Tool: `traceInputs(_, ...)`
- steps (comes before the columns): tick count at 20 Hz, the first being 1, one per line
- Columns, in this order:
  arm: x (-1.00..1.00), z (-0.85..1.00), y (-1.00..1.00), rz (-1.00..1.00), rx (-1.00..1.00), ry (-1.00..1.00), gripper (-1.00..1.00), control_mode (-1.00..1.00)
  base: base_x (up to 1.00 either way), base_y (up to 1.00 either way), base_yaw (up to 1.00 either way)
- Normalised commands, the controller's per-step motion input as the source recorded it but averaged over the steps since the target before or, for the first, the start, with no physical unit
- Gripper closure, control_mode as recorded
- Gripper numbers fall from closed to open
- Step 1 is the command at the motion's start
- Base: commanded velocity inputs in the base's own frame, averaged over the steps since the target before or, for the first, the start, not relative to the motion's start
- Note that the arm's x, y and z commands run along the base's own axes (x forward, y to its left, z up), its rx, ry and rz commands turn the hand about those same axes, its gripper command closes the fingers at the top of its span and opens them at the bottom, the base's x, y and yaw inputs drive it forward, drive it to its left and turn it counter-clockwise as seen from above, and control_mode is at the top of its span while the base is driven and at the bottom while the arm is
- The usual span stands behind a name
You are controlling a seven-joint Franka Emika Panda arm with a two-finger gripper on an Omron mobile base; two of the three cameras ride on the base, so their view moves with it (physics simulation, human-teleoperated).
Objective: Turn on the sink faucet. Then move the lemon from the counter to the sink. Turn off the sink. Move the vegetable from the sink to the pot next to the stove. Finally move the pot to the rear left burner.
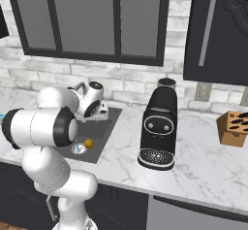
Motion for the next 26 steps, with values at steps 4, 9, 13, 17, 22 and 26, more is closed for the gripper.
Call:
traceInputs(4,-0.22,0.35,0.00,0.00,0.06,-0.10,-1.00,-1.00,0.00,0.00,0.00)
traceInputs(9,-0.14,0.39,-0.01,0.00,0.05,-0.05,-1.00,-1.00,0.00,0.00,0.00)
traceInputs(13,0.00,0.44,-0.02,0.00,0.08,0.00,-1.00,-1.00,0.00,0.00,0.00)
traceInputs(17,0.23,0.28,-0.12,0.00,0.12,0.00,-1.00,-1.00,0.00,0.00,0.00)
traceInputs(22,0.38,0.02,-0.25,0.00,0.14,0.03,-1.00,-1.00,0.00,0.00,0.00)
traceInputs(26,0.36,0.00,-0.18,0.00,0.13,0.01,-1.00,-1.00,0.00,0.00,0.00)
